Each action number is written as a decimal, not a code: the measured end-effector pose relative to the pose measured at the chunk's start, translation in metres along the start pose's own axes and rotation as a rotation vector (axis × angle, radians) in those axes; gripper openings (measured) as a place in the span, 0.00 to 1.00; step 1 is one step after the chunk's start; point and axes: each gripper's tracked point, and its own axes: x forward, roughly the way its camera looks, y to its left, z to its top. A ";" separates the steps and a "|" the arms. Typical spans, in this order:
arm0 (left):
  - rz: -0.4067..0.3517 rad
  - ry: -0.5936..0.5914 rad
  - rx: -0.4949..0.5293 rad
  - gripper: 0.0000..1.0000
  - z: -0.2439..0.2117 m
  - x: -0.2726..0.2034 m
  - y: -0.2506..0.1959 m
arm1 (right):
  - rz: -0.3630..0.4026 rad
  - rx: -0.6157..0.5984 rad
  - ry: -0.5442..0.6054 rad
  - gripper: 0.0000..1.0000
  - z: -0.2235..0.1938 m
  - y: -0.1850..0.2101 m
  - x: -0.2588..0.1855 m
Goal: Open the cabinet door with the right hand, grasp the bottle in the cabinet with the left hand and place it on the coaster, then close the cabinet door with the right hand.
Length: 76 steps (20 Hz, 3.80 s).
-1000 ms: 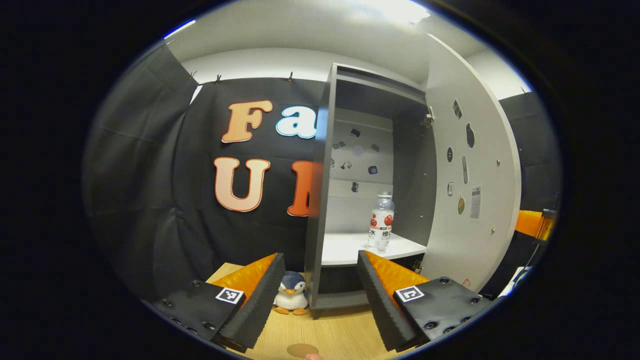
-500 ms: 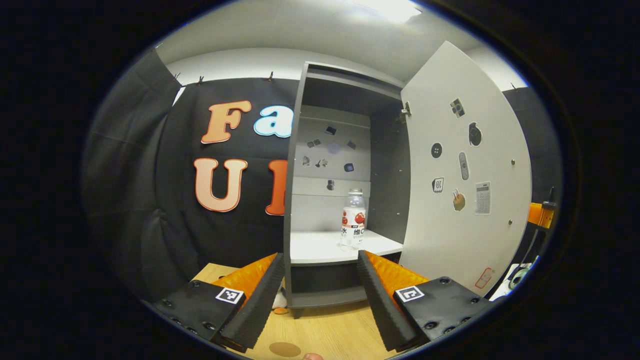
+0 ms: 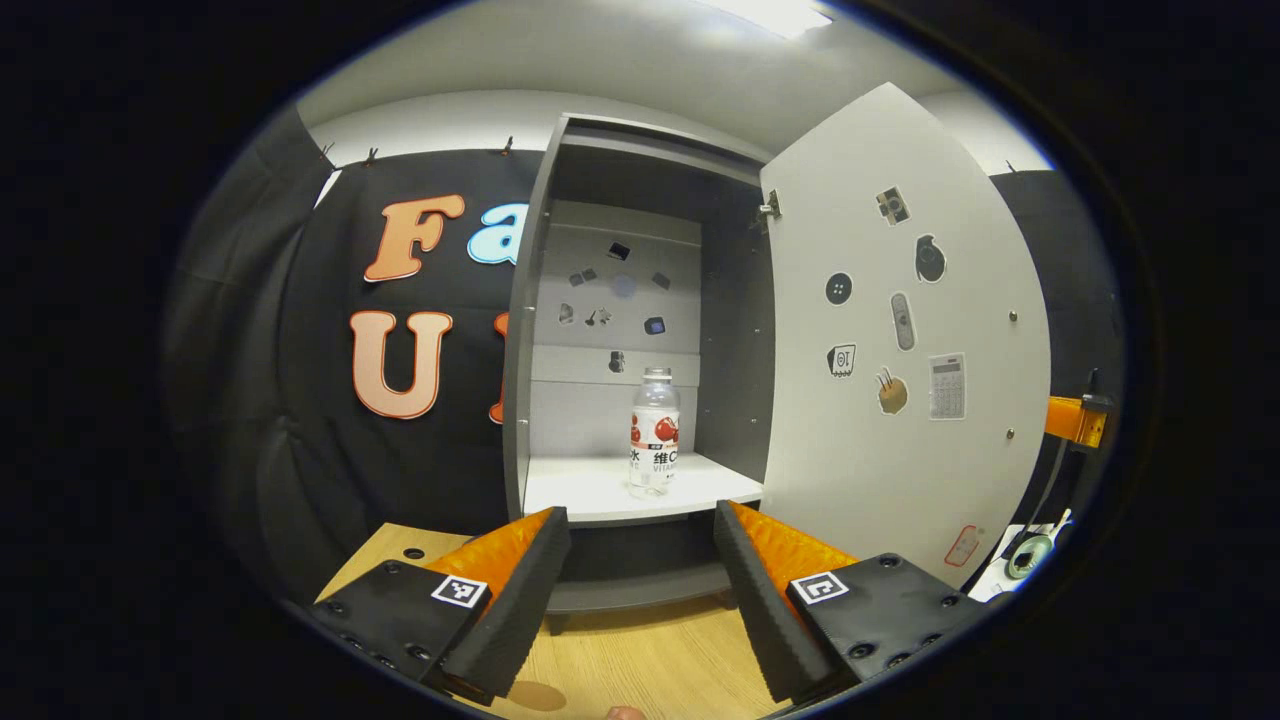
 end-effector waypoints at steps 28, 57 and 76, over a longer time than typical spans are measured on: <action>-0.123 0.026 -0.002 0.95 -0.009 0.014 -0.019 | 0.002 -0.055 0.065 0.57 -0.009 0.065 -0.028; -0.331 0.073 0.037 0.95 -0.026 0.064 -0.042 | -0.066 -0.020 0.089 0.93 -0.030 0.159 0.088; -0.262 0.005 0.029 0.83 -0.001 0.026 -0.024 | 0.029 -0.009 0.077 0.93 -0.024 0.163 0.059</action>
